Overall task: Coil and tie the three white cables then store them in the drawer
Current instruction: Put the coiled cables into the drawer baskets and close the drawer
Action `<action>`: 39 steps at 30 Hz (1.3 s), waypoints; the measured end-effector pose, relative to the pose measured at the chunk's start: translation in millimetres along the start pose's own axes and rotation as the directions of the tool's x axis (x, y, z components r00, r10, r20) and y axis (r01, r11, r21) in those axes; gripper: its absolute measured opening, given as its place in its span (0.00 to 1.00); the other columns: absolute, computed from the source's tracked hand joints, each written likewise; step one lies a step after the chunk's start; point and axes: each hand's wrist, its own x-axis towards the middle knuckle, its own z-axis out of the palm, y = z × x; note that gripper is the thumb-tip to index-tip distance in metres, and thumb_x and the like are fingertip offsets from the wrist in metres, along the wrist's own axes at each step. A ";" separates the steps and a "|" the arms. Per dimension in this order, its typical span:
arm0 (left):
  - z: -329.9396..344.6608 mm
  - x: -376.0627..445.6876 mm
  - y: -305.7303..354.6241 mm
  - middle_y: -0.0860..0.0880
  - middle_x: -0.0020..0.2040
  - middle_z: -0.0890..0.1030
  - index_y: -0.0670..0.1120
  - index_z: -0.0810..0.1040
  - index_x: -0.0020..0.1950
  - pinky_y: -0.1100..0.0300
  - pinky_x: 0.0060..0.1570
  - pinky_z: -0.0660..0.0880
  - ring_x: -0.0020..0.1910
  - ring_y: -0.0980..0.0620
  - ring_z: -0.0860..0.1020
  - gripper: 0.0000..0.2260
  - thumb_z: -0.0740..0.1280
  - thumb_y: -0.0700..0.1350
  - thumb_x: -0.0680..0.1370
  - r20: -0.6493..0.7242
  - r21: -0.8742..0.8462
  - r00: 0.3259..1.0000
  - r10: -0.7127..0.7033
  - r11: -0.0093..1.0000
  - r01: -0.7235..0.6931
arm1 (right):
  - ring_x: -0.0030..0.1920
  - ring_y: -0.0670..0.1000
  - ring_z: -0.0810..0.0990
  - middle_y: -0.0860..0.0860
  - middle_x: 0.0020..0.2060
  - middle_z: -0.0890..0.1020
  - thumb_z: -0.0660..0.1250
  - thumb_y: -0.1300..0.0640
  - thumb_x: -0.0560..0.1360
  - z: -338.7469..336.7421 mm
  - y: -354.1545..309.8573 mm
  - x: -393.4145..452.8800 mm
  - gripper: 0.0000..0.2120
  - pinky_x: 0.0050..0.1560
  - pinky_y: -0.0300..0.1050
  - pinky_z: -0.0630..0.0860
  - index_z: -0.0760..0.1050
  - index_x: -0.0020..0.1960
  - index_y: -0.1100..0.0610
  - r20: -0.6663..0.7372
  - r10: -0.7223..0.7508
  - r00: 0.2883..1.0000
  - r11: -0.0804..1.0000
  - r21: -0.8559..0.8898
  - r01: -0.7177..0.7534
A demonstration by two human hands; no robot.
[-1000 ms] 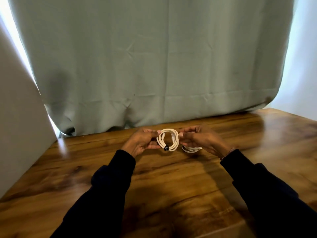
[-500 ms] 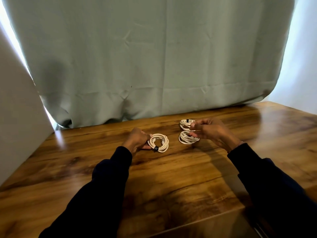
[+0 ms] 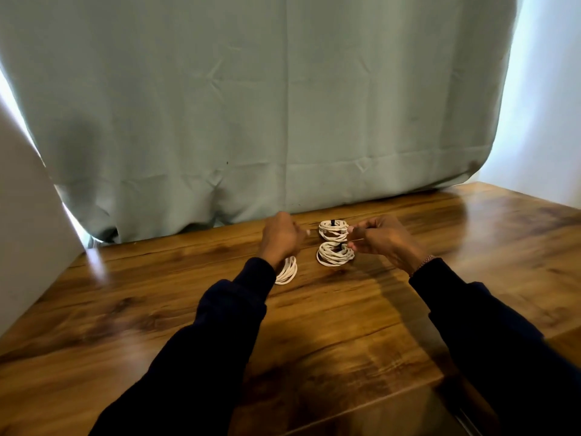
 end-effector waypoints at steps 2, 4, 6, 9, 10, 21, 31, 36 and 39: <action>9.5 9.7 15.1 0.43 0.41 0.85 0.39 0.84 0.45 0.52 0.44 0.79 0.44 0.45 0.83 0.13 0.74 0.49 0.76 0.105 0.027 0.995 -0.003 1.000 0.000 | 0.42 0.57 0.86 0.65 0.48 0.85 0.72 0.63 0.76 -0.1 3.0 14.9 0.09 0.43 0.48 0.85 0.81 0.50 0.70 -0.058 -0.019 0.998 0.996 -0.082 0.014; 18.6 18.4 26.9 0.45 0.46 0.83 0.38 0.82 0.52 0.54 0.44 0.75 0.50 0.44 0.82 0.17 0.73 0.53 0.76 0.235 0.137 0.971 -0.035 0.991 0.003 | 0.37 0.53 0.84 0.62 0.42 0.86 0.74 0.55 0.75 -0.6 6.7 35.8 0.13 0.39 0.50 0.84 0.81 0.45 0.66 -0.134 -0.039 0.990 0.982 -0.190 0.013; 24.1 20.5 35.9 0.45 0.50 0.80 0.40 0.80 0.59 0.57 0.45 0.71 0.54 0.44 0.80 0.19 0.71 0.55 0.77 0.349 0.249 0.935 -0.059 0.968 -0.032 | 0.34 0.52 0.81 0.58 0.35 0.85 0.75 0.46 0.71 -0.9 10.8 59.6 0.20 0.42 0.56 0.82 0.81 0.36 0.63 -0.159 -0.069 0.985 0.966 -0.258 0.026; 40.7 29.3 36.7 0.48 0.47 0.82 0.46 0.78 0.55 0.62 0.35 0.74 0.41 0.49 0.80 0.14 0.71 0.55 0.78 0.446 0.196 0.886 -0.128 0.980 0.043 | 0.32 0.52 0.74 0.53 0.29 0.77 0.72 0.40 0.68 3.1 12.9 96.6 0.27 0.35 0.47 0.72 0.79 0.36 0.67 -0.148 -0.087 0.985 0.914 -0.405 0.020; 45.9 31.1 35.9 0.48 0.45 0.81 0.46 0.77 0.54 0.62 0.31 0.74 0.38 0.50 0.79 0.13 0.72 0.53 0.78 0.453 0.146 0.876 -0.167 0.983 0.112 | 0.31 0.51 0.73 0.54 0.29 0.75 0.73 0.43 0.71 5.7 11.5 102.9 0.26 0.34 0.44 0.68 0.78 0.35 0.67 -0.147 -0.084 0.986 0.890 -0.456 0.008; 65.0 44.7 21.9 0.46 0.46 0.83 0.45 0.76 0.43 0.52 0.52 0.82 0.48 0.49 0.83 0.07 0.73 0.38 0.76 0.491 -0.244 0.814 -0.310 0.848 0.470 | 0.40 0.55 0.81 0.59 0.41 0.81 0.73 0.66 0.73 12.5 20.2 138.5 0.09 0.44 0.51 0.82 0.75 0.36 0.60 -0.051 0.195 0.980 0.926 -0.320 -0.201; 59.0 34.2 15.8 0.38 0.44 0.84 0.36 0.77 0.51 0.52 0.41 0.84 0.39 0.46 0.84 0.05 0.71 0.32 0.77 0.375 -0.495 0.899 -0.224 0.772 0.399 | 0.40 0.53 0.84 0.55 0.42 0.84 0.78 0.61 0.71 -13.6 25.8 127.0 0.11 0.46 0.53 0.84 0.76 0.46 0.58 -0.095 0.109 0.990 0.993 0.051 -0.104; 58.7 29.1 26.1 0.38 0.46 0.85 0.38 0.80 0.48 0.46 0.50 0.83 0.45 0.44 0.85 0.01 0.69 0.34 0.78 0.307 -0.518 0.923 -0.233 0.773 0.368 | 0.39 0.53 0.83 0.57 0.41 0.83 0.74 0.63 0.75 -40.0 20.2 102.3 0.09 0.52 0.55 0.82 0.78 0.52 0.64 -0.065 0.057 0.996 0.967 0.251 -0.039; 60.1 20.8 35.5 0.40 0.43 0.84 0.36 0.80 0.56 0.54 0.38 0.83 0.38 0.48 0.83 0.07 0.67 0.34 0.80 0.296 -0.557 0.929 -0.224 0.749 0.358 | 0.39 0.53 0.82 0.56 0.40 0.82 0.73 0.63 0.75 -58.1 13.2 80.5 0.06 0.54 0.55 0.82 0.78 0.51 0.63 -0.094 0.040 0.995 0.958 0.287 -0.011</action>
